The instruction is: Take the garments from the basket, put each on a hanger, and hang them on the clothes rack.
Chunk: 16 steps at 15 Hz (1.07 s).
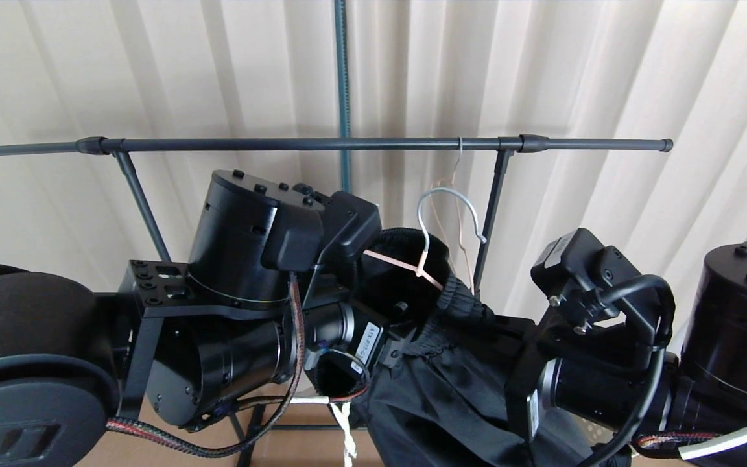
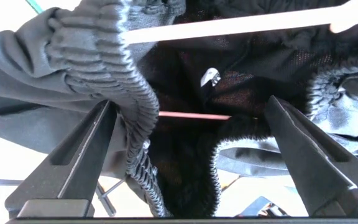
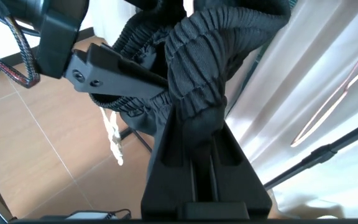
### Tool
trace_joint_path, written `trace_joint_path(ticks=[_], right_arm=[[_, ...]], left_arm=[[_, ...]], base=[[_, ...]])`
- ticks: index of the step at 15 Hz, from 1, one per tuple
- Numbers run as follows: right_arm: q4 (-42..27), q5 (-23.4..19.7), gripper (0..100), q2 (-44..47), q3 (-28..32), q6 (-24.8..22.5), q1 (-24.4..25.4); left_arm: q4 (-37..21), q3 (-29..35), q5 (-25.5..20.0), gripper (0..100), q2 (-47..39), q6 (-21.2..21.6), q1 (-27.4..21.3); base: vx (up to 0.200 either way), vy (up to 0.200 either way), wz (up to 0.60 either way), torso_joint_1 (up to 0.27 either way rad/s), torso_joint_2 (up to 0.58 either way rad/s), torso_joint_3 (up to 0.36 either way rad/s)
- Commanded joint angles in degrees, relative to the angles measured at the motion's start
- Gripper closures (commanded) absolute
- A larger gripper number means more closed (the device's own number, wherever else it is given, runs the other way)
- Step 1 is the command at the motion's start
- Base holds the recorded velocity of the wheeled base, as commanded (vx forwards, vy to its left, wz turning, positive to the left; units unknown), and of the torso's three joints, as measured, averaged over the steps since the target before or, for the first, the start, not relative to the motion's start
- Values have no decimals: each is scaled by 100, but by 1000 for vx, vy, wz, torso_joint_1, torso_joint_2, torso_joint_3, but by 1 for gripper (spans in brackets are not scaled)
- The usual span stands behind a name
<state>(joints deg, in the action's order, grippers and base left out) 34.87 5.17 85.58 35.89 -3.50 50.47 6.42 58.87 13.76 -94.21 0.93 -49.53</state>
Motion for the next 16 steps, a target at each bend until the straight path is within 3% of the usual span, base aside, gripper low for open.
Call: trace_joint_path(ticks=[1, 16], right_arm=[[-6, -113, 100, -85, -12, -2, -11], [3, -737, 100, -50, 6, 113, -635]], left_arm=[[-10, -130, 12, 0, 324, 4, 14], [8, -429, -14, 0, 544, -5, 40]], base=[[0, 0, 0, 0, 0, 0], [0, 0, 0, 0, 0, 0]])
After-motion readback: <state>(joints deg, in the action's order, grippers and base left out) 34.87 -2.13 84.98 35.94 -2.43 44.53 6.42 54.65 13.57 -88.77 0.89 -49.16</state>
